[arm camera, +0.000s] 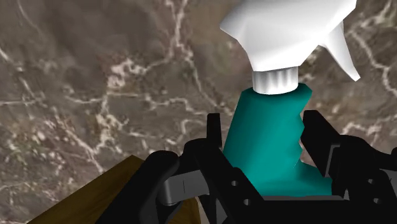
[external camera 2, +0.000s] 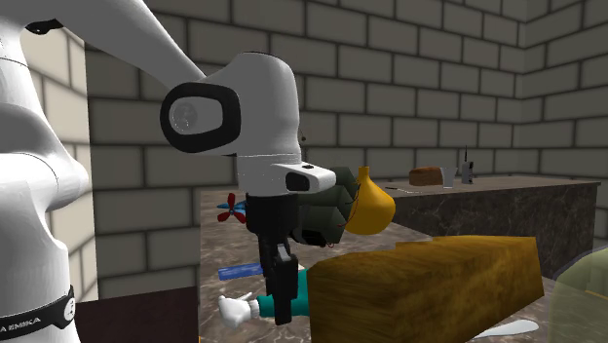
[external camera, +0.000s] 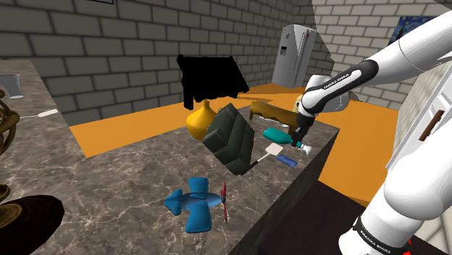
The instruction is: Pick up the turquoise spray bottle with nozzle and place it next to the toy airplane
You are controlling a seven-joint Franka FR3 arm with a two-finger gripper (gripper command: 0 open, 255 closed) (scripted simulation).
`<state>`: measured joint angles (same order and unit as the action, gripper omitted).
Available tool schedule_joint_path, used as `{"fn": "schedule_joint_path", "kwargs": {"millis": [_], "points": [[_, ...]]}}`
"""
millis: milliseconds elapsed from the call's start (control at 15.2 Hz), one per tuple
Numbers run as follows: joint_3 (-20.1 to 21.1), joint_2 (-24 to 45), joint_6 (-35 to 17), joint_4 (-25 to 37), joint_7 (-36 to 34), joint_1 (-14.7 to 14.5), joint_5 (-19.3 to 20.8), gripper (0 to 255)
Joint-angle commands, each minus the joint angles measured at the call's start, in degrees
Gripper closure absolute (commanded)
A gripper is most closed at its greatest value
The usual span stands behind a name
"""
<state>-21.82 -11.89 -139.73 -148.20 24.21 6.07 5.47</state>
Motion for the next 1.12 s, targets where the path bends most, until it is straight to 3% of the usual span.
{"fn": "schedule_joint_path", "kwargs": {"millis": [0, 132, 1056], "points": [[0.0, 0.0, 0.0, 0.0, 0.0, 0.0, 0.0, 255], [0.0, 0.0, 0.0, 0.0, 0.0, 0.0, 0.0, 255], [1.7, -7.5, 12.5, 5.2, -1.7, 0.7, 1.8, 255]]}}
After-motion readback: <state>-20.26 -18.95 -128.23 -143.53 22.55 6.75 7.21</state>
